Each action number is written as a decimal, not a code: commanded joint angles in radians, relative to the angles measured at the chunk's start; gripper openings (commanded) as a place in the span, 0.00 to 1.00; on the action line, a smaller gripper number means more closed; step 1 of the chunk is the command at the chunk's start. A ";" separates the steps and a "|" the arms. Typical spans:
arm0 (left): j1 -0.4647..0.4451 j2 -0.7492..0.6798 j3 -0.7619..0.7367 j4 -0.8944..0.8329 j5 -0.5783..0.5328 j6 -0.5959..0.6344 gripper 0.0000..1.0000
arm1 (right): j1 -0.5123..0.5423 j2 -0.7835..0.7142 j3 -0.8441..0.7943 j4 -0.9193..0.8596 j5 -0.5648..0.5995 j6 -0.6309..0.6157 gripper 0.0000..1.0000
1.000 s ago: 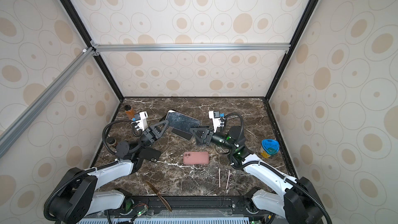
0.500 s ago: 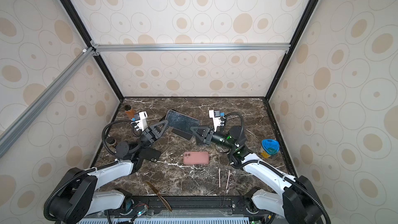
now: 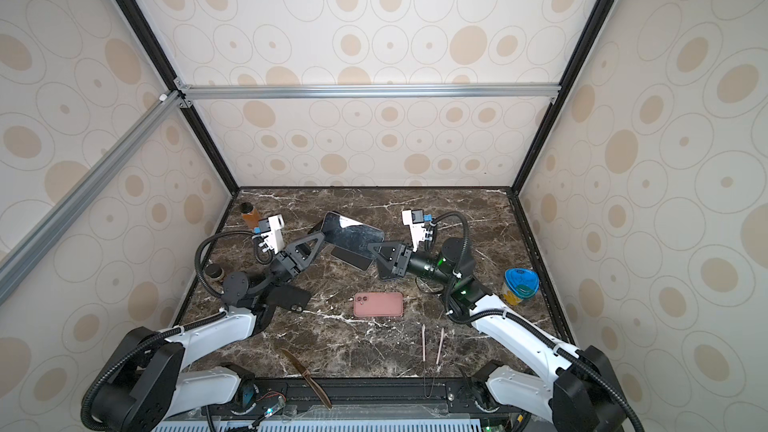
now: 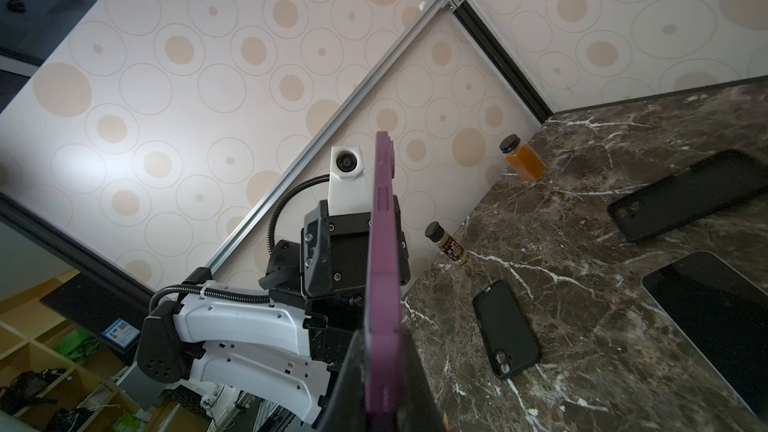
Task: Put the phone into the phone case
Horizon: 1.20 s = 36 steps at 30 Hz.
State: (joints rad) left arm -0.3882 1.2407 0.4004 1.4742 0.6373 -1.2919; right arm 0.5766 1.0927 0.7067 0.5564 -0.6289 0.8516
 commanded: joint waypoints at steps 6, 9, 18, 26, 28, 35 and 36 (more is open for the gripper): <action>0.004 -0.184 0.051 -0.533 -0.014 0.327 0.82 | -0.002 -0.080 0.166 -0.472 0.142 -0.161 0.00; 0.004 -0.256 0.091 -0.827 -0.082 0.489 0.85 | -0.006 -0.062 0.211 -0.603 0.169 -0.194 0.00; 0.001 -0.274 0.222 -1.407 -0.197 0.738 0.81 | -0.046 -0.010 0.343 -1.039 0.195 -0.352 0.00; -0.009 -0.215 0.209 -1.559 -0.196 0.771 0.73 | -0.123 -0.008 0.326 -1.234 0.134 -0.437 0.00; -0.021 -0.193 0.208 -1.570 -0.173 0.773 0.73 | -0.141 -0.004 0.301 -1.234 0.108 -0.439 0.00; -0.072 -0.118 0.218 -1.609 -0.177 0.771 0.69 | -0.212 0.041 0.252 -1.238 0.047 -0.465 0.00; -0.082 -0.106 0.216 -1.608 -0.180 0.765 0.68 | -0.219 0.048 0.255 -1.251 0.044 -0.476 0.00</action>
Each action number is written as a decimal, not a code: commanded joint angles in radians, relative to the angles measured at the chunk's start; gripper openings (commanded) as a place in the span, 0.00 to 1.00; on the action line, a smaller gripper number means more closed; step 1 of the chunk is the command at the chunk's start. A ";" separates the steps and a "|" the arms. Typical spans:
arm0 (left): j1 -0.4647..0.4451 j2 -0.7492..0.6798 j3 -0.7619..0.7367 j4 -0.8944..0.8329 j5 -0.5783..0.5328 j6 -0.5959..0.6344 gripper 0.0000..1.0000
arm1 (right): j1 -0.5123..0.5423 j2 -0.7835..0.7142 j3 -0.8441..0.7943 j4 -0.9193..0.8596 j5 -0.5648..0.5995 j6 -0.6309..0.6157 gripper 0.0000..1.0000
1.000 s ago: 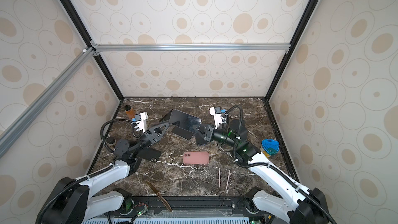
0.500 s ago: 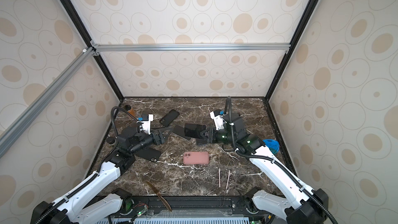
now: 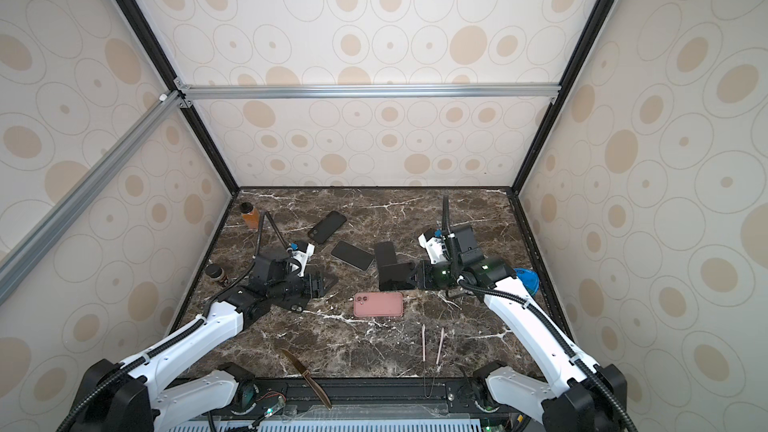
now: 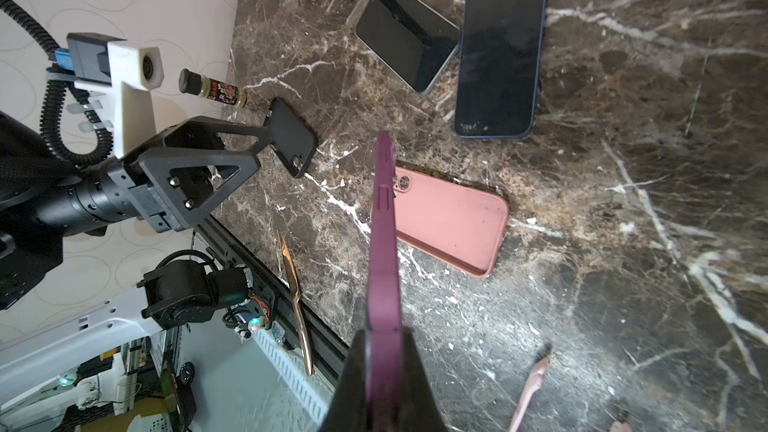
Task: Put the phone into the phone case
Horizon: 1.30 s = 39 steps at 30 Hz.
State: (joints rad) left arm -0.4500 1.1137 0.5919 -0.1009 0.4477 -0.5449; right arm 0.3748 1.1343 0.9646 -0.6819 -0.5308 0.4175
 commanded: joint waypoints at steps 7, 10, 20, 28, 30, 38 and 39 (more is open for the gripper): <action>-0.108 0.120 0.008 0.042 -0.036 -0.052 0.62 | -0.041 0.018 -0.021 -0.054 -0.062 -0.073 0.00; -0.149 0.157 0.008 0.083 -0.061 -0.088 0.56 | -0.050 0.019 -0.037 -0.055 -0.060 -0.081 0.00; -0.216 0.317 0.042 0.093 -0.158 -0.146 0.39 | -0.091 0.052 -0.097 0.002 -0.087 -0.086 0.00; -0.245 0.405 0.080 0.115 -0.164 -0.163 0.29 | -0.111 0.086 -0.140 0.047 -0.146 -0.086 0.00; -0.250 0.416 0.086 0.121 -0.158 -0.164 0.27 | -0.120 0.098 -0.152 0.059 -0.155 -0.083 0.00; -0.255 0.444 0.084 0.134 -0.153 -0.172 0.22 | -0.123 0.151 -0.177 0.111 -0.195 -0.064 0.00; -0.255 0.449 0.083 0.137 -0.152 -0.173 0.21 | -0.123 0.156 -0.179 0.116 -0.198 -0.063 0.00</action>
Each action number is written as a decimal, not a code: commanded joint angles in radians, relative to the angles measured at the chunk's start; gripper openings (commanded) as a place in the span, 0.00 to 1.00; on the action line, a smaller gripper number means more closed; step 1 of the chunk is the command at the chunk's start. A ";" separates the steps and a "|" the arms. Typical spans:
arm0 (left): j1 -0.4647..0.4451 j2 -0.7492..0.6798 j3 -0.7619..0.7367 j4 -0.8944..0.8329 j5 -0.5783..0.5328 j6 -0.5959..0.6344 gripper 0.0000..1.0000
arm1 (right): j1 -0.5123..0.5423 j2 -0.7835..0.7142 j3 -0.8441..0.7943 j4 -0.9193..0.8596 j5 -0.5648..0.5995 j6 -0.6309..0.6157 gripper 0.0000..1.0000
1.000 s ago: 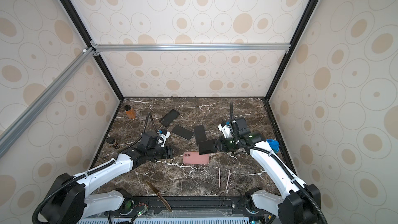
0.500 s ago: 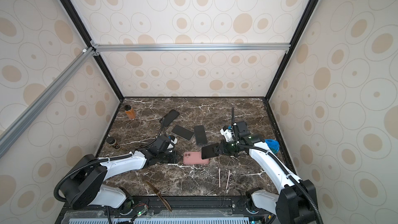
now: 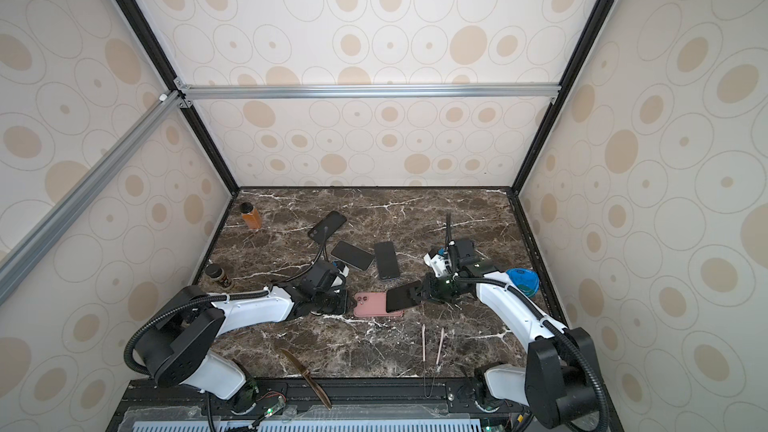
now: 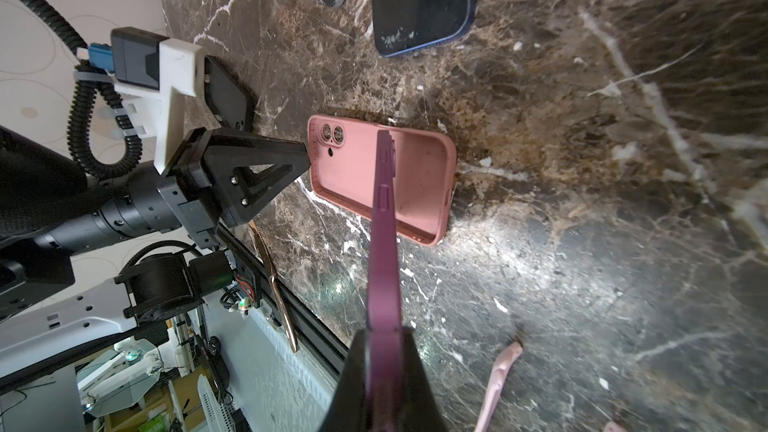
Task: Put the phone into the phone case
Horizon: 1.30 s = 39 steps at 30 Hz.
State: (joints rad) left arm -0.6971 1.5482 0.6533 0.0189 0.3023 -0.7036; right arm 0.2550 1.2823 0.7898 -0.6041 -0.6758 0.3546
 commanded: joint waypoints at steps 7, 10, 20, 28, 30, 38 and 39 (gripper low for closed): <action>-0.008 0.030 0.010 0.056 -0.002 -0.033 0.15 | -0.005 0.038 -0.013 0.057 -0.069 0.007 0.00; -0.009 0.033 0.007 0.069 -0.001 -0.038 0.13 | -0.006 0.055 -0.020 0.065 -0.073 0.007 0.00; -0.007 0.021 -0.020 0.096 0.000 -0.053 0.08 | -0.013 0.120 -0.045 0.101 -0.095 0.017 0.00; -0.007 0.020 -0.030 0.116 0.002 -0.062 0.06 | -0.016 0.147 -0.058 0.115 -0.098 0.015 0.02; -0.007 0.017 -0.032 0.116 0.002 -0.062 0.06 | -0.016 0.156 -0.063 0.128 -0.103 0.020 0.02; -0.008 0.009 -0.039 0.125 0.003 -0.068 0.06 | -0.016 0.200 -0.072 0.159 -0.095 0.024 0.03; -0.007 0.009 -0.040 0.126 0.004 -0.069 0.06 | -0.016 0.205 -0.075 0.164 -0.094 0.024 0.04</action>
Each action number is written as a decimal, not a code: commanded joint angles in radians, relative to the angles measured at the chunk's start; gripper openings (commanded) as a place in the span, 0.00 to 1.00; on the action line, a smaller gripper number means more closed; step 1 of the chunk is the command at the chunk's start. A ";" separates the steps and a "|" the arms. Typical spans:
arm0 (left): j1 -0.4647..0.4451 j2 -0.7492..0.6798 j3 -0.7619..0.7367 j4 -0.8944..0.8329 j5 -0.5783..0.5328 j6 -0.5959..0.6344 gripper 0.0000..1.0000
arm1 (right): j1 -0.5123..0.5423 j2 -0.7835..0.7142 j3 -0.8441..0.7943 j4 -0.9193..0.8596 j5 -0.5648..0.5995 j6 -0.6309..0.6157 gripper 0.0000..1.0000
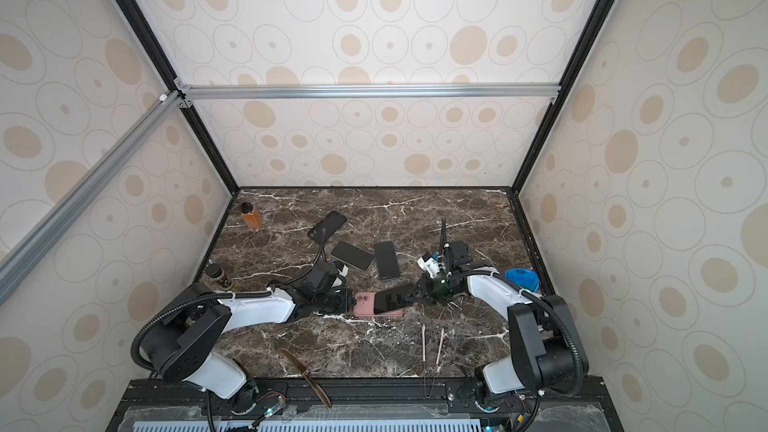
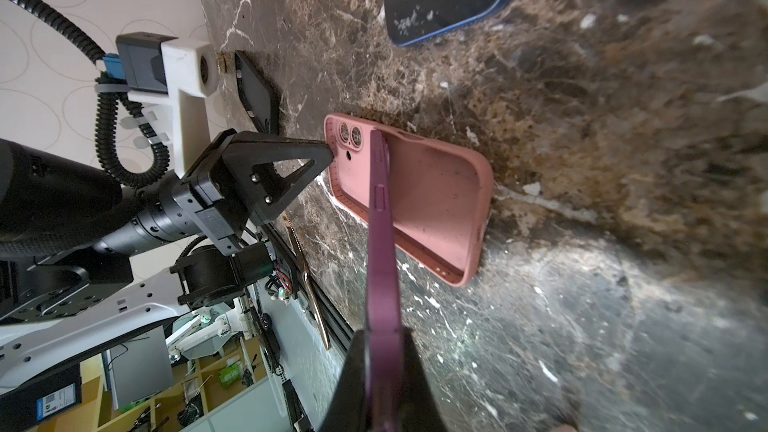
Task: Put the phone into the phone case
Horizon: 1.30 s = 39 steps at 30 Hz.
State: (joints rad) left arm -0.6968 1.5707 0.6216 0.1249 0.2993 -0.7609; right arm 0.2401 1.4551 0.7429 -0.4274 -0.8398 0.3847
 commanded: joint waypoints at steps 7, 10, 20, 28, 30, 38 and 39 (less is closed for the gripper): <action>-0.007 -0.011 -0.014 0.037 0.012 -0.023 0.06 | -0.001 0.058 -0.042 0.034 0.065 0.017 0.04; -0.008 -0.012 -0.017 0.046 0.018 -0.026 0.06 | 0.001 0.071 -0.044 0.052 0.062 0.025 0.04; -0.008 -0.003 -0.018 0.065 0.033 -0.035 0.06 | 0.017 0.106 -0.048 0.082 0.080 0.036 0.05; -0.008 -0.006 -0.019 0.071 0.039 -0.037 0.06 | 0.034 0.138 -0.037 0.106 0.074 0.046 0.05; -0.009 -0.008 -0.020 0.075 0.041 -0.039 0.06 | 0.033 0.146 -0.037 0.113 0.074 0.049 0.06; -0.008 -0.005 -0.019 0.084 0.033 -0.036 0.05 | 0.034 0.169 -0.029 0.127 0.037 0.040 0.06; -0.008 -0.005 -0.018 0.078 0.023 -0.035 0.05 | 0.034 0.168 -0.026 0.118 0.029 0.032 0.05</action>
State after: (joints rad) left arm -0.6910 1.5654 0.5972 0.1608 0.3008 -0.7933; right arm 0.2462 1.5711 0.7265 -0.2821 -0.9298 0.4210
